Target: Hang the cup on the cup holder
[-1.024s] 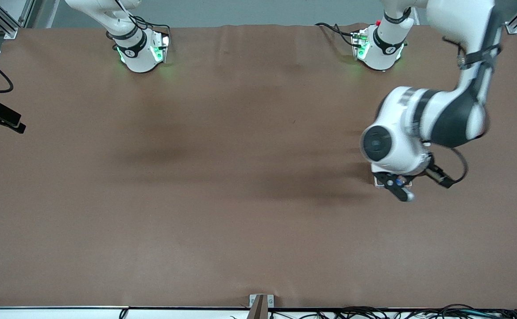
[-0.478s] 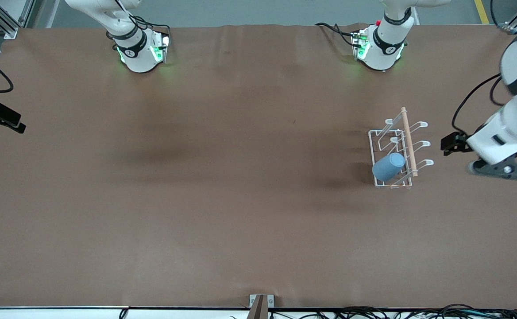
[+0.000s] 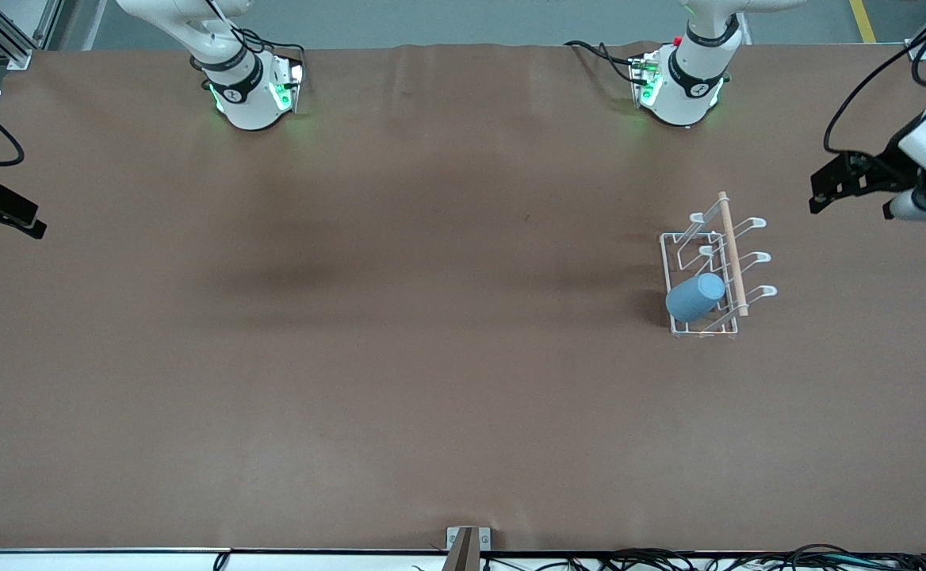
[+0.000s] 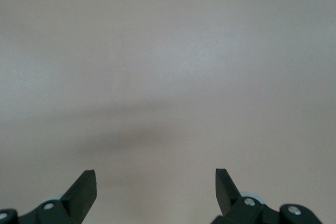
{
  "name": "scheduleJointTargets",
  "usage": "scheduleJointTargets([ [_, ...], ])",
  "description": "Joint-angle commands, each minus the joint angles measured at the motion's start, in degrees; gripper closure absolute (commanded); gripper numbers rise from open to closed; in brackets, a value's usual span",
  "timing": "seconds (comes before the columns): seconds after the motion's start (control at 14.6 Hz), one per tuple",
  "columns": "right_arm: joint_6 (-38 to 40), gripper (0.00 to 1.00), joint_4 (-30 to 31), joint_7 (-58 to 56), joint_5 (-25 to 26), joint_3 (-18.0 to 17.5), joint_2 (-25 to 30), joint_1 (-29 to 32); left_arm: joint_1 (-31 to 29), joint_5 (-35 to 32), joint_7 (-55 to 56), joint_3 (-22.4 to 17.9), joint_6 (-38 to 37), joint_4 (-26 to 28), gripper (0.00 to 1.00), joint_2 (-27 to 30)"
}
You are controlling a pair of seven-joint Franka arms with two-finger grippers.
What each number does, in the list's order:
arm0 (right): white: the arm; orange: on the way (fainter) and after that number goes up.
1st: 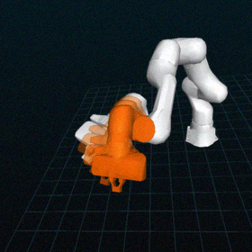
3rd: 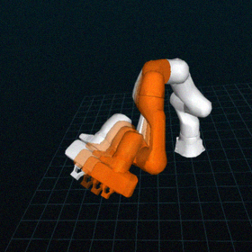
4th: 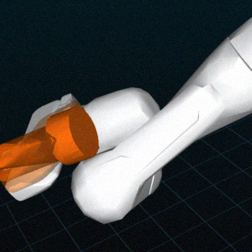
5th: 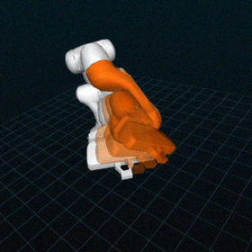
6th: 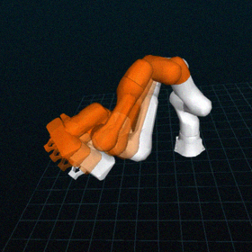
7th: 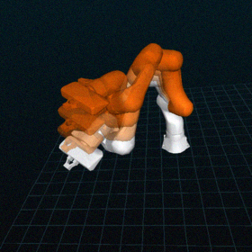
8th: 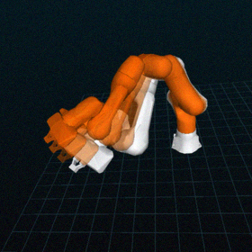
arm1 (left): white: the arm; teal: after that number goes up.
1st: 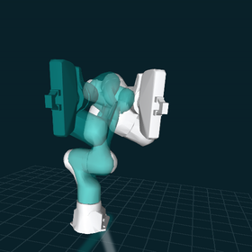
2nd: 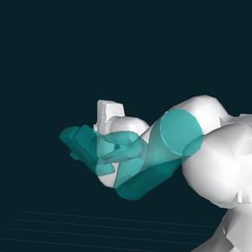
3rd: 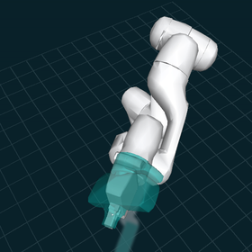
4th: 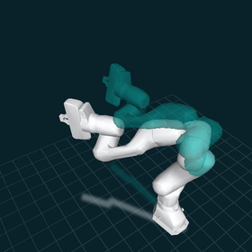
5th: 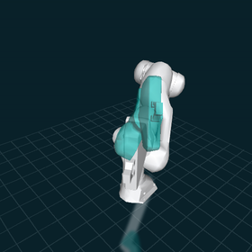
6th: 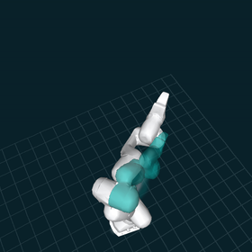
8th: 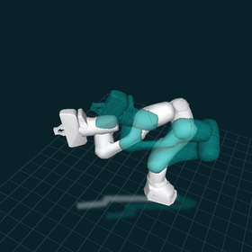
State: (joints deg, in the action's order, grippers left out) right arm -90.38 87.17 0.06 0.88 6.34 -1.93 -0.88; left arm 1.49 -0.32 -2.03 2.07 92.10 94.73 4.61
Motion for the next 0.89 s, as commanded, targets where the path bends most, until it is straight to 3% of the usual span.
scheduleJointTargets([
  [0.0, -0.15, 0.0, 1.25, 0.2, 0.35, -0.63, 1.31, 0.53, 0.18, 0.85, 0.54, -0.13, -0.08, -1.72, 0.0, 0.23],
  [0.34, -0.15, 0.0, 1.25, 0.2, 0.35, -0.54, 1.31, 0.53, 0.8, 0.67, 1.24, 0.04, -5.42, -11.57, 0.0, -3.55],
  [0.55, -0.33, 0.0, 1.34, 0.2, 0.35, -0.54, 1.31, 0.62, 0.62, 1.37, 3.09, -1.27, -9.83, -10.27, 0.0, -2.33],
  [0.82, -0.24, 0.0, 1.34, 0.2, 0.35, -0.54, 1.31, 0.79, 1.85, 1.64, 3.97, -1.98, -7.55, -9.83, 0.0, -2.68],
])
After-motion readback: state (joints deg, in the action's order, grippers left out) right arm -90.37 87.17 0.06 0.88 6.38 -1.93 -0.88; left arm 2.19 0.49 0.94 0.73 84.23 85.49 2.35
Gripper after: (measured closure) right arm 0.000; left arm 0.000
